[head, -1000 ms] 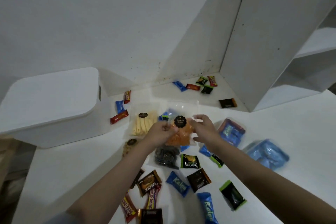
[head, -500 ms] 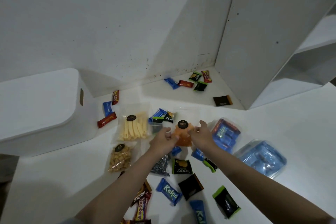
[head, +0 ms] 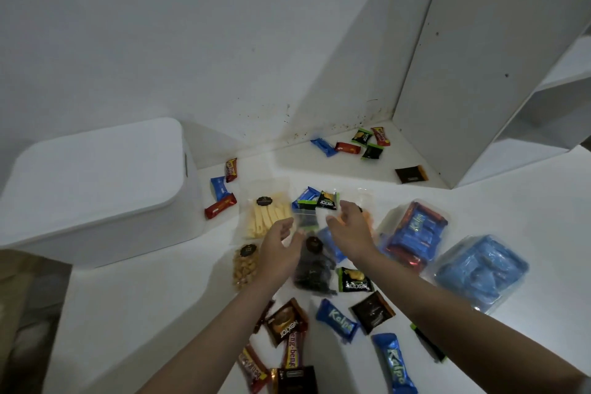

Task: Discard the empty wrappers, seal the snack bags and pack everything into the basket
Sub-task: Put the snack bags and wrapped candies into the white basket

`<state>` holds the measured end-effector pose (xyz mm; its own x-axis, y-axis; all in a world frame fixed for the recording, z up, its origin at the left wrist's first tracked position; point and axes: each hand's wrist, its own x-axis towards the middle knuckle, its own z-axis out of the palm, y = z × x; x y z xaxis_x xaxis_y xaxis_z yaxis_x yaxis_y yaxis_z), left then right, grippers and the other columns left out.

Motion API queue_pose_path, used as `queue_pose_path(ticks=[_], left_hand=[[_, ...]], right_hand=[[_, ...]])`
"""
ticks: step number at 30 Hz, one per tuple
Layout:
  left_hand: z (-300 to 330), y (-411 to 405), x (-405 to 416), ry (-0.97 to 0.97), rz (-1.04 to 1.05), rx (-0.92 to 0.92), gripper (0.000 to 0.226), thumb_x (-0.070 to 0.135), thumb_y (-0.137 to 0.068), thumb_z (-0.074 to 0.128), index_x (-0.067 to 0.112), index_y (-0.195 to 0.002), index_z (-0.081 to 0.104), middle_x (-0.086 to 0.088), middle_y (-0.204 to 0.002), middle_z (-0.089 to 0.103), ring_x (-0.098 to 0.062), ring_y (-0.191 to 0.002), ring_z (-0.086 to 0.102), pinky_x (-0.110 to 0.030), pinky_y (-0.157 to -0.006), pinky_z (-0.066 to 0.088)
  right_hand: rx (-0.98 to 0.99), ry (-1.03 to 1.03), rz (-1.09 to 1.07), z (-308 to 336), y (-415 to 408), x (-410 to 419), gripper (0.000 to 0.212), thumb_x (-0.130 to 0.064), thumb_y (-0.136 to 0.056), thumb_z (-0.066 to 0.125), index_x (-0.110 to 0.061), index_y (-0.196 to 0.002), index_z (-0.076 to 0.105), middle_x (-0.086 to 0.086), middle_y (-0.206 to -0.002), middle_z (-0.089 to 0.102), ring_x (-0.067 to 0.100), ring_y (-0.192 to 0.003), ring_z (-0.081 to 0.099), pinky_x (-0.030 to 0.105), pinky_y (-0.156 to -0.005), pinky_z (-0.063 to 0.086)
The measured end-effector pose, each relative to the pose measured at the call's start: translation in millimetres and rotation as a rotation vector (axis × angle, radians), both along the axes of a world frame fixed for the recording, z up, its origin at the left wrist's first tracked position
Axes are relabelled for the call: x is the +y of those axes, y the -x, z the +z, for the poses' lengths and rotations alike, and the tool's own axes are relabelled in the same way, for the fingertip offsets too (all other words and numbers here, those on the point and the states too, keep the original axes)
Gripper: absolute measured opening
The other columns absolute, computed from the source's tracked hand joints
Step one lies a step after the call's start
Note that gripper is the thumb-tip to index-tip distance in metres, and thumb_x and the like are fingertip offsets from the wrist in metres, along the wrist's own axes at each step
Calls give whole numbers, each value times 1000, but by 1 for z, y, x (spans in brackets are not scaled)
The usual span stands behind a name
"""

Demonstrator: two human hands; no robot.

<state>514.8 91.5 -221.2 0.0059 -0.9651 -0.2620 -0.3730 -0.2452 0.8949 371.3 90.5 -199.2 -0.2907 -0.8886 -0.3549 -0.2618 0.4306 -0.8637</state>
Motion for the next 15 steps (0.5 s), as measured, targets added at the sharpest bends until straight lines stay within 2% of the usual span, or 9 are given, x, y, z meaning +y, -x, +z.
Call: queue_pose_path(ticks=[3,7,13,15], left_hand=[[7,-54,5,36,96,7,33,25,-94,55,16,-126,52,-1,-128,55,-16,-117,52,-29,-97,42],[15,-140,11,79,287,12,31,25,-93,57,16,-122,53,-3,-124,56,-16,-112,53,-27,-93,43],[28,-265,13,119,647,25,55,26,-91,60,7,-137,36,-11,-134,47,-24,-118,50,-31,-91,42],[37,-297,9,174,783,22,62,30,-88,60,5,-138,34,-10,-134,45,-26,-119,50,-34,-91,45]], right_hand=[[-18,36,43,11,-47,-1,47,-18,-95,51,-11,-140,37,6,-140,45,20,-122,46,31,-99,39],[-19,96,94,28,-119,-19,45,-22,-95,53,-11,-136,41,7,-137,49,21,-123,48,37,-103,43],[1,226,111,58,-220,-57,41,-26,-94,52,-10,-131,44,8,-134,51,18,-111,50,31,-96,44],[14,250,108,66,-245,-73,47,-28,-94,52,-10,-136,40,9,-138,46,22,-119,49,34,-99,43]])
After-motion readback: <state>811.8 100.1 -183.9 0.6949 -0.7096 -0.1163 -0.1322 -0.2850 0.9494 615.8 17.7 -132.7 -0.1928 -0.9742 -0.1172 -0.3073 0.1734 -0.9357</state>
